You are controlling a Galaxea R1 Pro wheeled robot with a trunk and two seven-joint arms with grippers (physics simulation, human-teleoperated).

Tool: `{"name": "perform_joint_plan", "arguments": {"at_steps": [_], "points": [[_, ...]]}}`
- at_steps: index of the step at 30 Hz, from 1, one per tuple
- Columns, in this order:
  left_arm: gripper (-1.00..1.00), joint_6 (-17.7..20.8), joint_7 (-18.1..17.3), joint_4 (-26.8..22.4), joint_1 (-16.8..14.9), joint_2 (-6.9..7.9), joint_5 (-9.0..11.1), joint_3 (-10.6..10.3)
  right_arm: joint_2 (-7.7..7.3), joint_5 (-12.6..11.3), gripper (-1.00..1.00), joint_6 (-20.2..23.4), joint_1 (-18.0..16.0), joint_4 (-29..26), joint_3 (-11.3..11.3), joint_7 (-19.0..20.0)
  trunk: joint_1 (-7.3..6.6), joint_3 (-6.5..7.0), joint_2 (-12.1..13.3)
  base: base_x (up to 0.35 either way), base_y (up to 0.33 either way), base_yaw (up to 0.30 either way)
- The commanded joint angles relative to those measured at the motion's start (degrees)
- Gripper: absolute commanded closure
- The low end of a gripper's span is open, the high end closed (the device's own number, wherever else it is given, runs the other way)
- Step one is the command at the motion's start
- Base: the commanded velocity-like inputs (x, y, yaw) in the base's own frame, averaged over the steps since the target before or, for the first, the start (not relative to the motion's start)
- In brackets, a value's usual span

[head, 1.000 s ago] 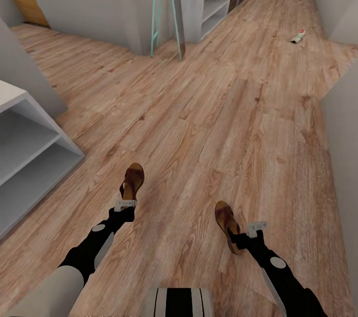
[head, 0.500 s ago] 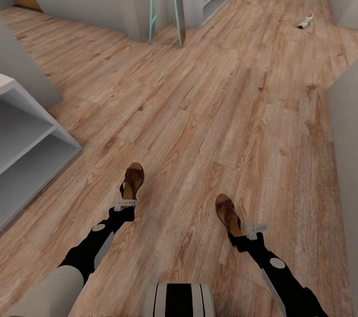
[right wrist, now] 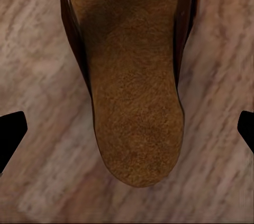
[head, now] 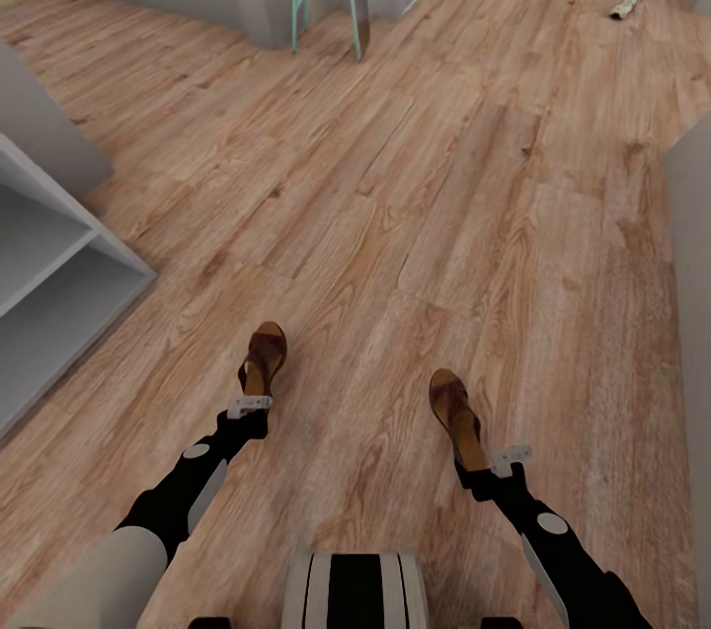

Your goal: Pick up the two gym shoes and the two sandals from the corridor floor and place them onto the hallstand (shoe rack) in the corridor, making sure they are on the rack and not on the floor. Arrange them so the two gym shoes are next to each other and the two sandals are next to each other.

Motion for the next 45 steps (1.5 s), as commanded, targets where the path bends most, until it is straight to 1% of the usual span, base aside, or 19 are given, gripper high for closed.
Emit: {"name": "perform_joint_plan", "arguments": {"at_steps": [1,5,9,10,11,12,13,14,15,19,24,45], "points": [[1.0,0.0,0.0,-0.1,0.0,0.07,0.4,-0.3,-0.02,0.2,-1.0,-0.2,0.0,0.0,0.0,0.1,0.01,-0.34,0.0,0.0,0.0,0.0],[1.0,-0.1,0.0,-0.6,0.0,0.03,0.4,-0.3,-0.02,0.2,-1.0,-0.2,0.0,0.0,0.0,0.1,0.11,-1.58,-0.1,0.0,0.0,0.0],[1.0,0.1,0.1,-3.5,0.0,0.06,0.4,-0.8,-0.02,0.2,-1.0,-0.2,0.0,0.1,0.0,0.1,0.22,-2.82,-0.1,0.0,0.0,0.0],[1.0,0.4,0.1,-5.2,0.0,0.09,0.4,-1.3,-0.02,0.2,-1.0,-0.2,0.0,0.1,0.0,0.1,0.24,-3.13,-0.1,0.0,0.0,0.0],[1.0,1.9,0.2,-7.8,0.0,0.11,0.4,-1.9,-0.02,0.2,-1.0,-0.2,0.0,0.1,0.0,0.1,0.27,-3.45,-0.2,0.0,0.0,0.0],[1.0,3.1,0.2,-9.3,0.0,0.12,0.4,-2.2,-0.02,0.2,-1.0,-0.2,0.0,0.1,0.0,0.1,0.29,-3.76,-0.2,0.0,0.0,0.0],[1.0,5.3,0.2,-12.0,0.0,0.13,0.4,-2.5,-0.02,0.2,-1.0,-0.2,0.0,0.1,0.0,0.1,0.32,-4.07,-0.2,0.0,0.0,0.0],[1.0,6.3,0.2,-13.3,0.0,0.14,0.4,-2.7,-0.02,0.2,-1.0,-0.2,0.0,0.1,0.0,0.1,0.35,-4.38,-0.2,0.0,0.0,0.0],[1.0,8.2,0.2,-15.7,0.0,0.13,0.4,-2.8,-0.02,0.2,-1.0,-0.2,0.0,0.1,-0.1,0.1,0.37,-4.69,-0.2,0.0,0.0,0.0],[1.0,11.1,0.2,-20.0,0.0,0.13,0.4,-3.1,-0.02,0.2,-1.0,-0.2,0.0,0.1,0.0,0.1,0.48,-5.82,-0.3,0.0,0.0,0.0],[1.0,12.2,0.2,-21.9,0.0,0.15,0.4,-3.1,0.01,0.3,-1.0,-0.2,0.0,0.0,0.0,0.1,0.6,-7.02,-0.3,0.0,0.0,0.0],[1.0,12.4,0.3,-22.7,0.3,0.15,0.4,-3.3,-0.02,0.3,-1.0,-0.3,0.0,-0.1,0.0,0.1,0.6,-7.05,-0.3,0.003,0.0,0.0]]}}
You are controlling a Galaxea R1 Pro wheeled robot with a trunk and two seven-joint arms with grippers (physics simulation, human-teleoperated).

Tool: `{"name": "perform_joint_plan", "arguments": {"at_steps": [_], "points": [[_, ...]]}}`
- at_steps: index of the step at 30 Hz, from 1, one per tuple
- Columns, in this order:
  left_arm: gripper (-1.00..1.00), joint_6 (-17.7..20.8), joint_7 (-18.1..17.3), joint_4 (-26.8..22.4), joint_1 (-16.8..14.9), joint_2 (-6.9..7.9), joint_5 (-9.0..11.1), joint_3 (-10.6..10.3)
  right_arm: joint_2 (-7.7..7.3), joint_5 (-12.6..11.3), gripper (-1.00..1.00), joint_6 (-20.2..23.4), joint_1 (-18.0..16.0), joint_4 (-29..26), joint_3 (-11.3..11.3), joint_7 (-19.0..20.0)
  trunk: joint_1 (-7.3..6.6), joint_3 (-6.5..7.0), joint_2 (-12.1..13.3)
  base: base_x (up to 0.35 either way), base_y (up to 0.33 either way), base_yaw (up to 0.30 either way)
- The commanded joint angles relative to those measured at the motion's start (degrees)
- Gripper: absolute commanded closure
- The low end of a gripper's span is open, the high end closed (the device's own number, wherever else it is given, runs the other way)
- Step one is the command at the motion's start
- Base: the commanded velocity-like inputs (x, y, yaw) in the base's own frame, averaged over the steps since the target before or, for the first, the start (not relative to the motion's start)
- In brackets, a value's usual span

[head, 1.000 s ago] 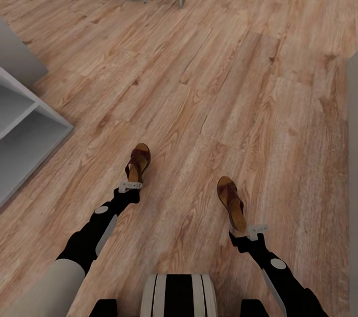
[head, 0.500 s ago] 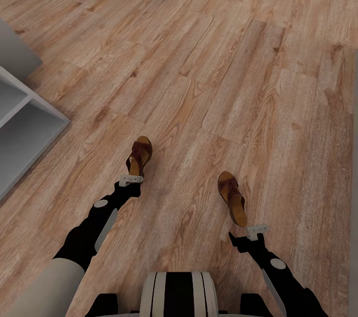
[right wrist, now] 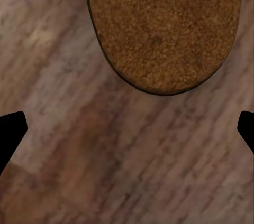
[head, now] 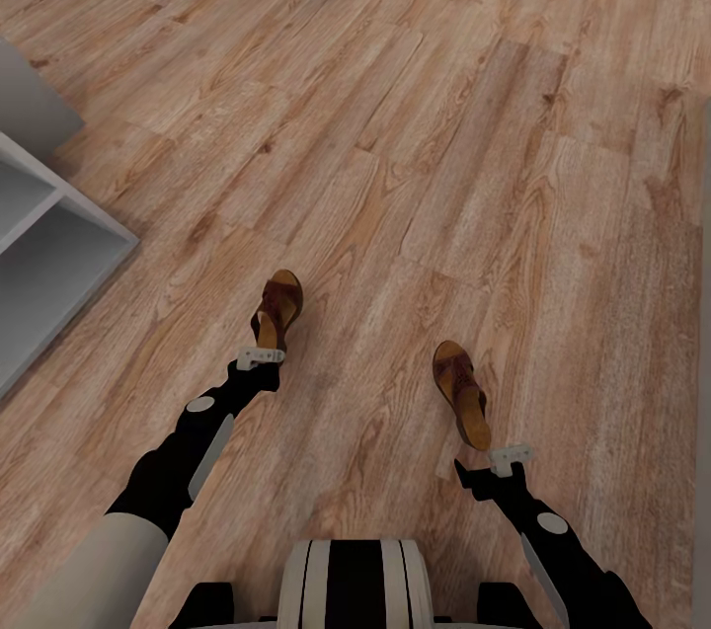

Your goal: Pick up the two gym shoes and the two sandals from the corridor floor and place them onto the hallstand (shoe rack) in the corridor, making sure they are on the rack and not on the floor. Arrange them so the two gym shoes are next to each other and the two sandals are next to each other.

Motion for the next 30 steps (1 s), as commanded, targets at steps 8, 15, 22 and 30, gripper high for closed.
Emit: {"name": "perform_joint_plan", "arguments": {"at_steps": [8,15,22,30], "points": [[1.0,0.1,-0.1,-0.1,0.0,0.05,0.4,-0.1,-0.02,0.2,-1.0,-0.2,0.0,0.0,0.0,0.1,0.0,-0.03,0.0,0.088,0.0,0.0],[1.0,0.1,-0.1,-0.1,0.0,0.05,0.4,-0.1,-0.02,0.2,-1.0,-0.1,0.0,-0.1,0.0,0.1,0.0,-0.03,0.0,0.015,0.0,0.0],[1.0,0.0,-0.1,-0.1,0.0,0.05,0.4,-0.1,-0.02,0.2,-1.0,-0.1,0.0,-0.2,-0.1,0.1,0.0,-0.03,0.0,0.013,0.0,0.0],[1.0,-0.1,-0.1,-0.1,0.0,0.05,0.4,-0.1,-0.02,0.2,-1.0,-0.1,0.0,-0.2,-0.1,0.1,0.0,-0.03,0.0,0.05,0.0,0.0]]}}
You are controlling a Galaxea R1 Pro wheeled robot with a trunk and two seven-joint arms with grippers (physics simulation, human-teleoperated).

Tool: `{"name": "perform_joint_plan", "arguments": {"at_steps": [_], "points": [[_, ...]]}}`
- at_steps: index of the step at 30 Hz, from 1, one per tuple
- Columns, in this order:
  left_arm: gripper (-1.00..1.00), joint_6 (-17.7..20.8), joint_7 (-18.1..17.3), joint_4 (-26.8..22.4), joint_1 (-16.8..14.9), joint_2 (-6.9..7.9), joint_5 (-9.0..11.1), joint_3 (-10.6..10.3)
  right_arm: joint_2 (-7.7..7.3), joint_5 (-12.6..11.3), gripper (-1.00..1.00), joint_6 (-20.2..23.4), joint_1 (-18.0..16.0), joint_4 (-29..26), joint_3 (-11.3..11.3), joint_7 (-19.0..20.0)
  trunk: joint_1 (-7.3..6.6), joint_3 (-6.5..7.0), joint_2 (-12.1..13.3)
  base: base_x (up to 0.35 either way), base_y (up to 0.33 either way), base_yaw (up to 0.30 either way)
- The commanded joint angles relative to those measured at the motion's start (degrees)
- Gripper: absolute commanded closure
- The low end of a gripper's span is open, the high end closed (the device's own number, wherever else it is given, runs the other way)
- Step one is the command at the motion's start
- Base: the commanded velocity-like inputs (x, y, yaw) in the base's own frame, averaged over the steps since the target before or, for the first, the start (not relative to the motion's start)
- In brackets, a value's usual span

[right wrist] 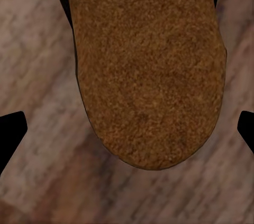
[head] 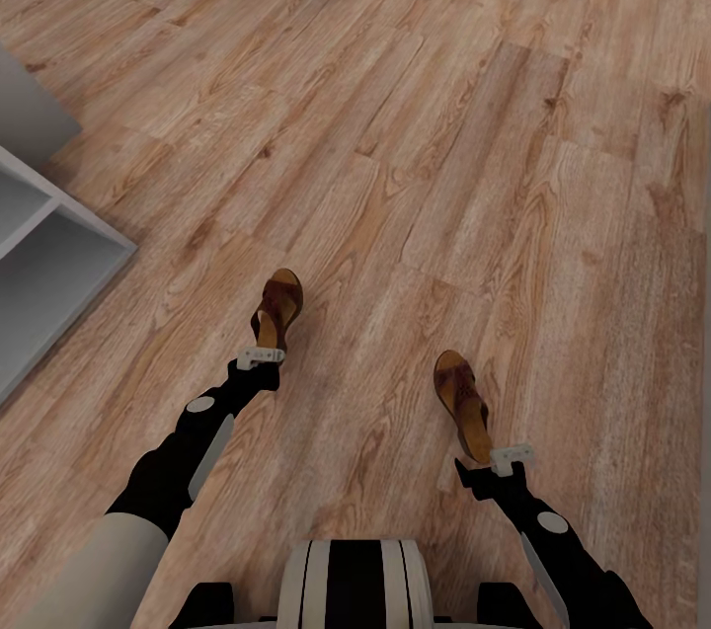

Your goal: Pick up the two gym shoes and the two sandals from the corridor floor and place them onto the hallstand (shoe rack) in the corridor, making sure they are on the rack and not on the floor. Arrange them so the two gym shoes are next to each other and the two sandals are next to each other.

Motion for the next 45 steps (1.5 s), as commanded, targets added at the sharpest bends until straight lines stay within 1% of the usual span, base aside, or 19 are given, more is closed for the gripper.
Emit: {"name": "perform_joint_plan", "arguments": {"at_steps": [1,10,19,20,45], "points": [[1.0,0.3,-0.1,-0.1,0.0,0.05,0.4,-0.1,-0.02,0.2,-1.0,-0.2,0.0,0.0,0.0,0.1,-0.01,-0.03,0.0,0.015,0.0,0.0],[1.0,0.3,-0.1,0.0,0.0,0.05,0.4,-0.1,-0.02,0.2,-1.0,-0.1,0.0,-0.1,0.1,0.2,-0.01,-0.03,0.0,0.012,0.0,0.0],[1.0,0.2,-0.1,0.0,0.0,0.05,0.4,-0.1,-0.02,0.2,-1.0,-0.1,0.0,-0.2,0.0,0.1,-0.01,-0.03,0.0,0.09,0.0,0.0],[1.0,0.2,-0.1,0.0,0.0,0.05,0.4,-0.1,-0.02,0.2,1.0,-0.1,0.0,-0.2,0.1,0.1,-0.01,-0.03,0.0,0.024,0.0,0.0],[1.0,-0.1,-0.1,0.0,0.1,0.36,0.4,0.2,-0.02,0.2,1.0,-0.1,0.0,-0.2,0.2,0.1,-0.01,-0.03,0.0,0.002,0.0,0.0]]}}
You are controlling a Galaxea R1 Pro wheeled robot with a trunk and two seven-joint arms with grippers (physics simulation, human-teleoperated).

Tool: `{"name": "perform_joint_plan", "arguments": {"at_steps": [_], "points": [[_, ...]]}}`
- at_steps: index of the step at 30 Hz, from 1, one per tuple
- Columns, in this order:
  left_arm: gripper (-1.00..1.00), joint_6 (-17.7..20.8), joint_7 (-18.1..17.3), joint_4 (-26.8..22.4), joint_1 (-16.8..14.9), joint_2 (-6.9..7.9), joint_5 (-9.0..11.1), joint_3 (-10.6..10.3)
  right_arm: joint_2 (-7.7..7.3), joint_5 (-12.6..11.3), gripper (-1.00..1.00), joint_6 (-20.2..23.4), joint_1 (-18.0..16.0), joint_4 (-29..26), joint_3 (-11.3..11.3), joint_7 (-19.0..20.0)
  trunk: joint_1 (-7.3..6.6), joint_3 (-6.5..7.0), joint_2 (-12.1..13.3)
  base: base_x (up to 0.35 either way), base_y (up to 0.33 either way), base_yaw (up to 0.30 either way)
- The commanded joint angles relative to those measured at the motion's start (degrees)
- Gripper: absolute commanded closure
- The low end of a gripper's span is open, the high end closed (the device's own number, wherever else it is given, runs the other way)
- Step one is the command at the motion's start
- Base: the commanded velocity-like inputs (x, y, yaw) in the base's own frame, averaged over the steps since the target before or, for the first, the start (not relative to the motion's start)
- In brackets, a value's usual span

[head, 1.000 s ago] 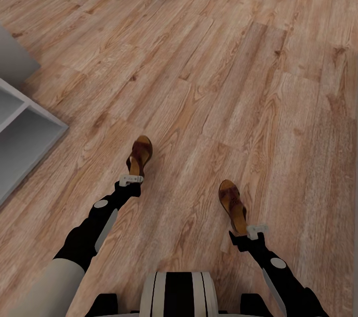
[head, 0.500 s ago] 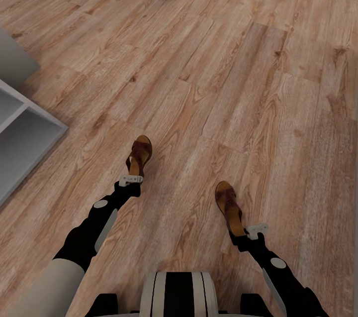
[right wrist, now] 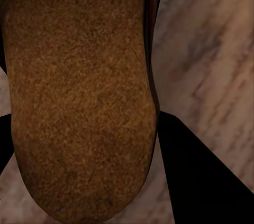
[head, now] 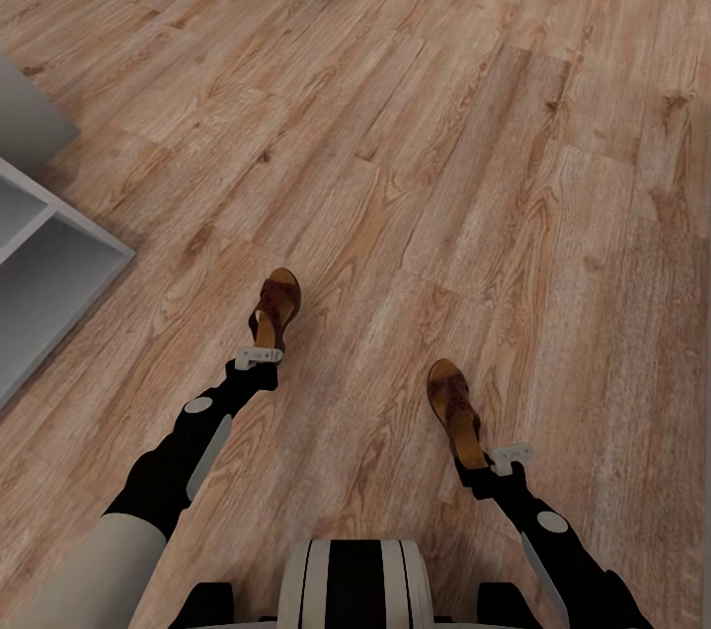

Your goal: Pick up the two gym shoes and the two sandals from the corridor floor and place them onto the hallstand (shoe rack) in the corridor, making sure they are on the rack and not on the floor. Arrange them so the two gym shoes are next to each other and the two sandals are next to each other.

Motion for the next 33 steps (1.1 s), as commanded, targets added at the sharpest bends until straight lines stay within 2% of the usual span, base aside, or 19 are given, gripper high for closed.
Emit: {"name": "perform_joint_plan", "arguments": {"at_steps": [1,27,33], "points": [[1.0,0.3,-0.1,-0.1,0.0,0.06,0.4,-0.1,-0.02,0.1,1.0,-0.1,0.0,0.0,0.0,0.1,-0.01,-0.03,0.0,0.0,0.0,0.0],[1.0,0.3,0.1,0.0,0.3,0.43,0.3,0.1,0.03,0.1,1.0,-0.1,0.0,0.0,0.3,0.2,-0.01,-0.03,0.0,0.0,0.0,0.0],[1.0,0.3,0.2,0.0,1.8,0.57,0.3,0.3,0.17,0.2,1.0,-0.2,0.0,0.0,0.3,0.1,-0.16,1.3,0.1,0.0,0.0,0.0]]}}
